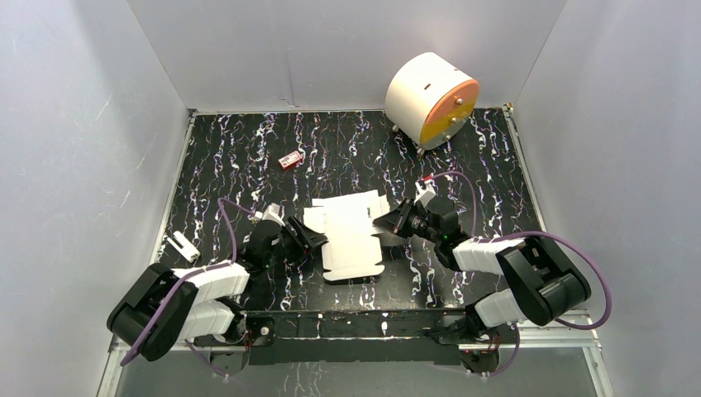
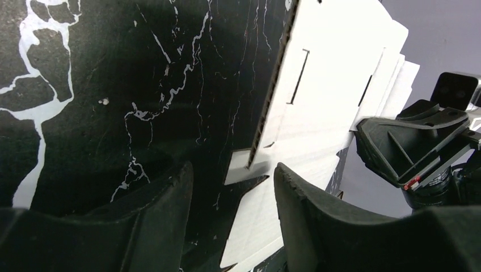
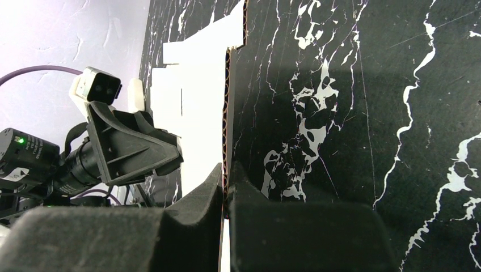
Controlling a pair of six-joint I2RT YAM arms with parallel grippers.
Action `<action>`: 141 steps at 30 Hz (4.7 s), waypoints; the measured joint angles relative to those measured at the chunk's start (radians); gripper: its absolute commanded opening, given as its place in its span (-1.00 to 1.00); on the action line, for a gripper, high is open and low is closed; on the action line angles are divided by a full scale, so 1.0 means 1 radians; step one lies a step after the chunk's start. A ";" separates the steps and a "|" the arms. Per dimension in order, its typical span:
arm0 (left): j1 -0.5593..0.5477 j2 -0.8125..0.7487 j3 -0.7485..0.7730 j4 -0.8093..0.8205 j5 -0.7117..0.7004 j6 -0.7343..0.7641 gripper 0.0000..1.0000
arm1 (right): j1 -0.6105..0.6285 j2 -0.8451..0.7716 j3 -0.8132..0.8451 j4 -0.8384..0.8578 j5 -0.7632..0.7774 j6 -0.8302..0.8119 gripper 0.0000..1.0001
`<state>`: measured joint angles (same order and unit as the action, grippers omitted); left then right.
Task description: Fold the paper box
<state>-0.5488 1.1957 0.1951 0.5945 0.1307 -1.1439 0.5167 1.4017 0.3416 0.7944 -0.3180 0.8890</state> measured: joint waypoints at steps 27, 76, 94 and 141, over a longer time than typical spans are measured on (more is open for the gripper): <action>-0.089 0.045 0.094 -0.034 -0.108 0.171 -0.82 | 0.000 0.060 0.007 -0.034 0.037 -0.045 -1.00; -0.407 0.393 0.624 -0.754 -0.619 0.450 -0.75 | 0.108 0.085 0.114 -0.285 0.209 -0.263 -0.37; -0.210 0.185 0.419 -0.634 -0.381 0.327 -0.35 | -0.006 -0.085 0.048 -0.277 0.049 -0.286 0.44; 0.233 0.372 0.584 -0.697 0.284 0.489 -0.97 | -0.037 -0.099 -0.099 -0.129 -0.053 -0.258 0.56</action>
<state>-0.3161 1.5681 0.7788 -0.1024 0.4145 -0.6552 0.4801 1.3029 0.2428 0.6651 -0.3706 0.6308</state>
